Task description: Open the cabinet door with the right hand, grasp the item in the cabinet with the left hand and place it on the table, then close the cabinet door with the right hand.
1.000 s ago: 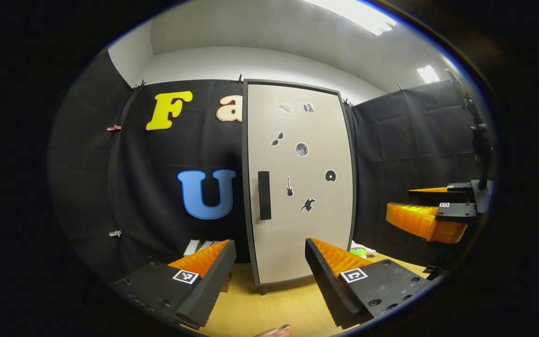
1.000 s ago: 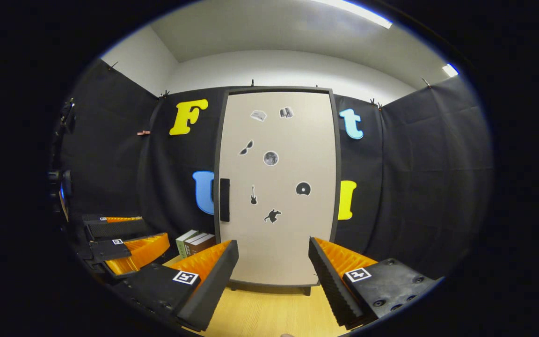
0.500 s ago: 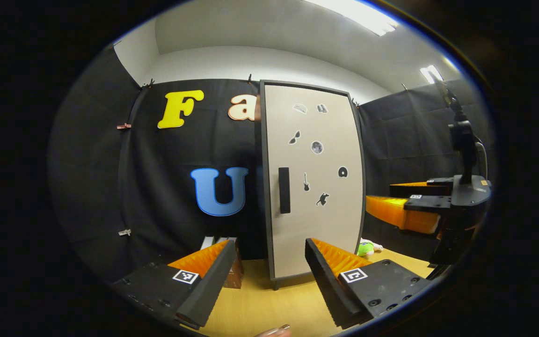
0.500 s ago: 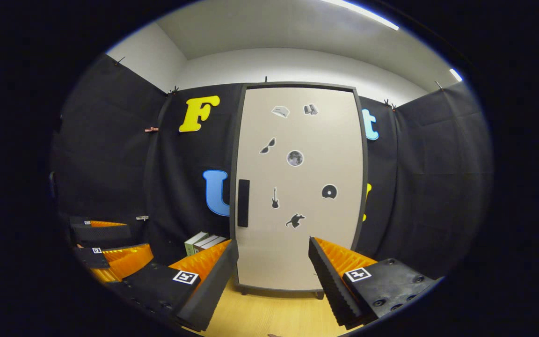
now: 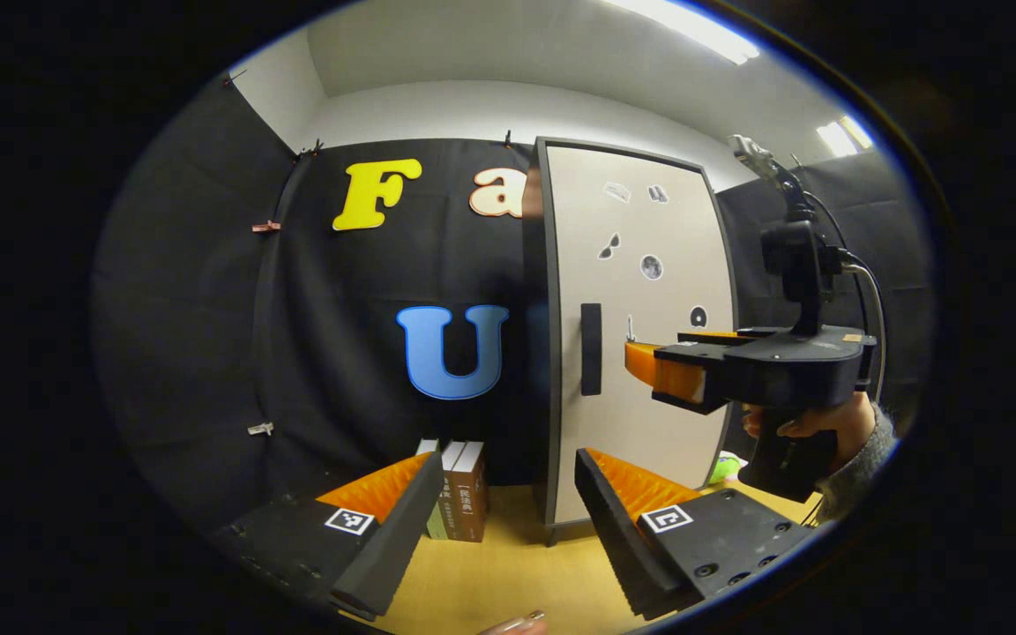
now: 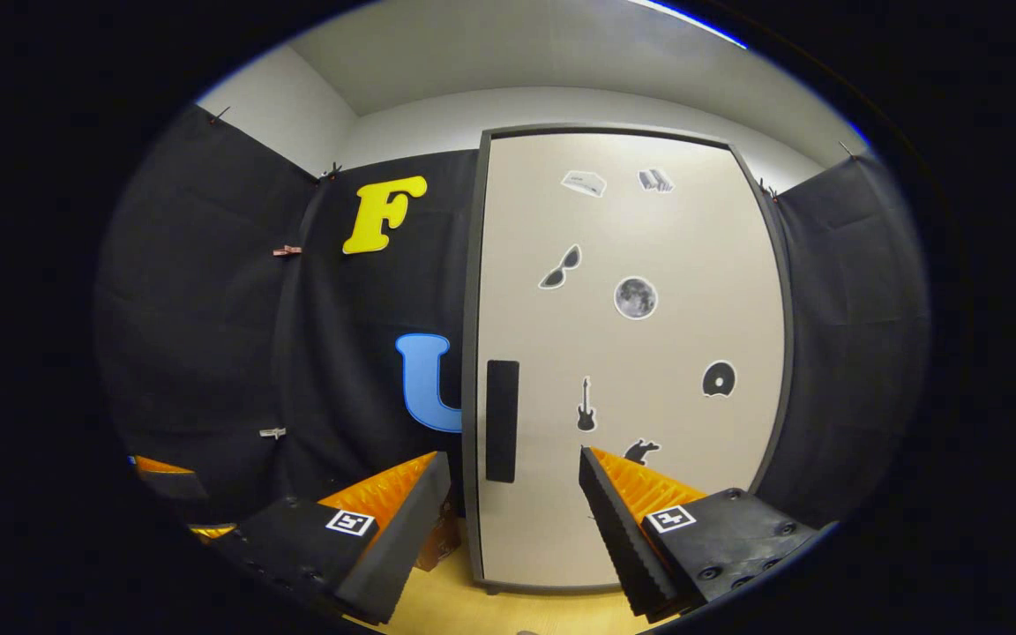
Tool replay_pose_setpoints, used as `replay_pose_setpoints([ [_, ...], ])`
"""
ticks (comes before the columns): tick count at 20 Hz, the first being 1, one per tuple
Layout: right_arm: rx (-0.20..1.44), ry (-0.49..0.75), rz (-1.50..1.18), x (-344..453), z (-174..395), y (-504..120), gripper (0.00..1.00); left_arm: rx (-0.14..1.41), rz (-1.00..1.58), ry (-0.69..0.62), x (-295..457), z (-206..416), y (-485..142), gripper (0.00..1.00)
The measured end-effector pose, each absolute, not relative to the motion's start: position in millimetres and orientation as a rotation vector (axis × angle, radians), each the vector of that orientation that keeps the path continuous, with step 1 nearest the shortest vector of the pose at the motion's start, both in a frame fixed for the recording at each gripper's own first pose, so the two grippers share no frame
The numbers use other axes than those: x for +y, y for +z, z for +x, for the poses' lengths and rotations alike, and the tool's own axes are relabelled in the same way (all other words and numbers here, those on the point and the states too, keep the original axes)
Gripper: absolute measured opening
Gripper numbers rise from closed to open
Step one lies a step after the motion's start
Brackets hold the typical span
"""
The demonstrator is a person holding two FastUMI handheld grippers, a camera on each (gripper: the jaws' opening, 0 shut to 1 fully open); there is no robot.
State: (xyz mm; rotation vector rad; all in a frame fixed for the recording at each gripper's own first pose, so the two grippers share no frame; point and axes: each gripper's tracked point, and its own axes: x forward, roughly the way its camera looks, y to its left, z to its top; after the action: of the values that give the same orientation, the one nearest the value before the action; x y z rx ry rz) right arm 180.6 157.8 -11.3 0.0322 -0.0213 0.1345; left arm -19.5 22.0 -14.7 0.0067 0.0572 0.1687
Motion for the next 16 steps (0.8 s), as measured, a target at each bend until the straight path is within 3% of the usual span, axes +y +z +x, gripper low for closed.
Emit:
replay_pose_setpoints([
  [13,-0.021,0.027,0.096,169,278,-32,0.85,0.138,-0.05,0.271,30,-23,-30,0.94],
  [16,-0.033,-0.001,0.11,167,288,-29,0.78,0.162,-0.044,0.297,39,-25,-34,0.94],
])
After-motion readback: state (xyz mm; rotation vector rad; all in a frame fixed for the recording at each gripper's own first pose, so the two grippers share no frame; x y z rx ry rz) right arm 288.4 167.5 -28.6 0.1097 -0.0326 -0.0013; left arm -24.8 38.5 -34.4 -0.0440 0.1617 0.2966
